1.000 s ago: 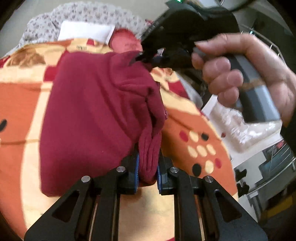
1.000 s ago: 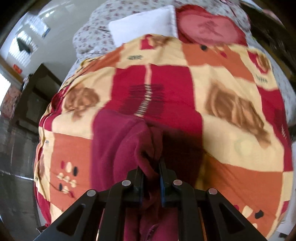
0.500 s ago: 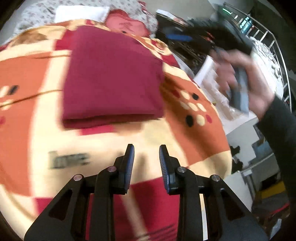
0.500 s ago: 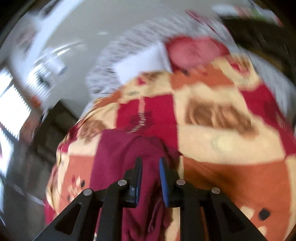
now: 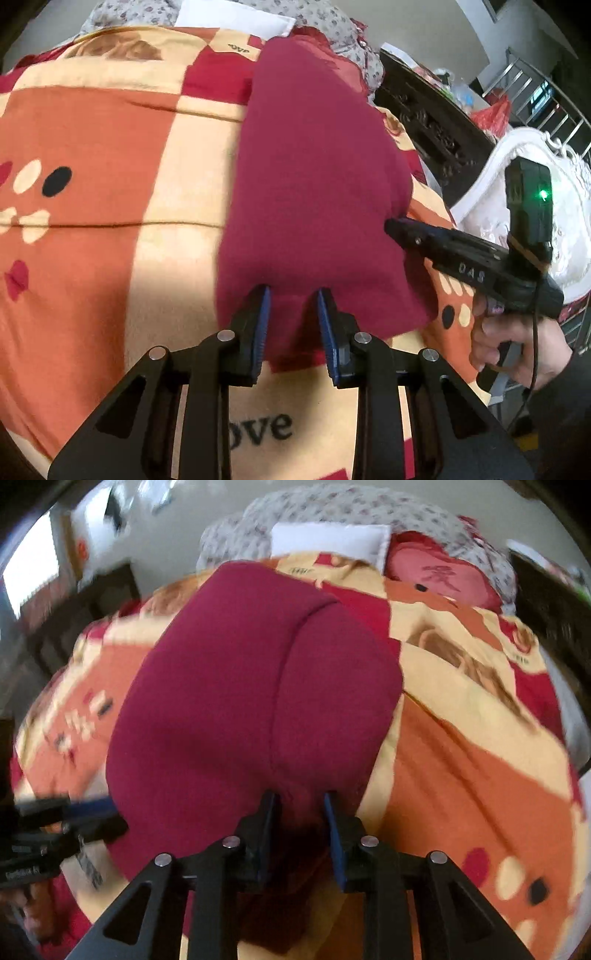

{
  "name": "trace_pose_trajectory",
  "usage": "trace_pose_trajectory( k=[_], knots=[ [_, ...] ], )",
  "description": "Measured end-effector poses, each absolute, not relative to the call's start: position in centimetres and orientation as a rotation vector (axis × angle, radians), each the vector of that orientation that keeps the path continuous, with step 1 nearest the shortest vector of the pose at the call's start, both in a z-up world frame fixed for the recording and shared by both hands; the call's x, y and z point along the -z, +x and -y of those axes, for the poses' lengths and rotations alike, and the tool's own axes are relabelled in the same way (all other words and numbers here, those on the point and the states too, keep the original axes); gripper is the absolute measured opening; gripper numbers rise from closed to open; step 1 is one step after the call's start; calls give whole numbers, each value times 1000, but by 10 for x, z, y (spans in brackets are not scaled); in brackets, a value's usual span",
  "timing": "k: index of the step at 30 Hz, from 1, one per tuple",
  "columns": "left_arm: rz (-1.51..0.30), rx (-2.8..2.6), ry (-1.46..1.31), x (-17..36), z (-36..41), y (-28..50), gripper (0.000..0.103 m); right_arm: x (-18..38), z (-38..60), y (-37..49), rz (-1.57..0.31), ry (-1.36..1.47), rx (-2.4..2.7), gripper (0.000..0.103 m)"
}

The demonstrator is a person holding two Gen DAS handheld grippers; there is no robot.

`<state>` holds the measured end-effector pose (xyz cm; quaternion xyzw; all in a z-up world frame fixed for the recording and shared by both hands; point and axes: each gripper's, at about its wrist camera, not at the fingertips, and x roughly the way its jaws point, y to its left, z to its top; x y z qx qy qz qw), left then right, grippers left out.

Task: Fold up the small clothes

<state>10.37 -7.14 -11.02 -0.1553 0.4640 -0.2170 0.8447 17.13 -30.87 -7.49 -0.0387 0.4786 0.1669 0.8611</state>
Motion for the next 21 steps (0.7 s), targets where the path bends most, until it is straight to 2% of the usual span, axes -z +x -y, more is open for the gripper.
trace_pose_trajectory(
  k=[3, 5, 7, 9, 14, 19, 21],
  knots=[
    [-952, 468, -325, 84, 63, 107, 25, 62, 313, 167, -1006, -64, -369, 24],
    [-891, 465, -327, 63, 59, 118, 25, 38, 318, 164, -935, -17, -398, 24],
    [-841, 457, -323, 42, 60, 150, 25, 12, 326, 169, -821, 24, -369, 25],
    [-852, 463, -310, 31, 73, 196, 25, 5, 323, 187, -822, 38, -315, 27],
    [-920, 369, -250, 46, 96, 271, 25, 13, 294, 234, -848, -7, -341, 27],
    [-959, 327, -206, 90, 108, 283, 28, 73, 291, 273, -1021, -87, -271, 28],
    [-957, 335, -210, 92, 106, 284, 28, 78, 305, 274, -1006, -10, -271, 36]
  ],
)
